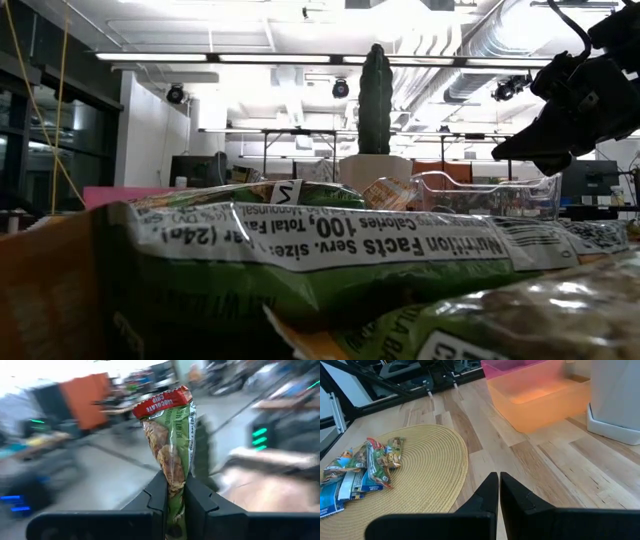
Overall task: Pick and place Granola Bars by type
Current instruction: Put the red granola bar into the pink bin
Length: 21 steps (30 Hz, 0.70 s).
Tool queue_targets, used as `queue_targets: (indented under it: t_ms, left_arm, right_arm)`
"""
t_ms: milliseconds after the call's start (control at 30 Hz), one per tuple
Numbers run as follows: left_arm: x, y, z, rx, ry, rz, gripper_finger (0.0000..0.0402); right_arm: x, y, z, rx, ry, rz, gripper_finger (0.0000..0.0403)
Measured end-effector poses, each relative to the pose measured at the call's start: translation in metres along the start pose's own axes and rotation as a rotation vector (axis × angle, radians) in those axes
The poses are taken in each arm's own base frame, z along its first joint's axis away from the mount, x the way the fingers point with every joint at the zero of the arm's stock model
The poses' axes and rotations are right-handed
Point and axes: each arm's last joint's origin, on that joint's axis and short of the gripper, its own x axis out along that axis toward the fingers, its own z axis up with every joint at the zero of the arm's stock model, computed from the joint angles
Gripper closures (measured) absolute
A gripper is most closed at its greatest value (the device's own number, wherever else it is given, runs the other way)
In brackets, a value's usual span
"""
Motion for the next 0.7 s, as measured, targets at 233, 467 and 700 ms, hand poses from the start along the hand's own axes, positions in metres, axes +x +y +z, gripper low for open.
queue_targets:
  t_ms: [233, 467, 700]
  left_arm:
    - [0.026, 0.03, -0.024, 0.124, 0.187, 0.206, 0.0369]
    - [0.06, 0.068, -0.053, 0.137, 0.417, 0.199, 0.0369]
    - [0.105, 0.095, -0.102, 0.193, 0.649, 0.017, 0.0369]
  right_arm:
    - [0.0, 0.0, 0.0, -0.001, 0.0, 0.0, 0.0402]
    - [0.0, 0.0, 0.0, 0.0, 0.0, 0.0, 0.0402]
    - [0.0, 0.0, 0.0, -0.001, 0.0, 0.0, 0.0402]
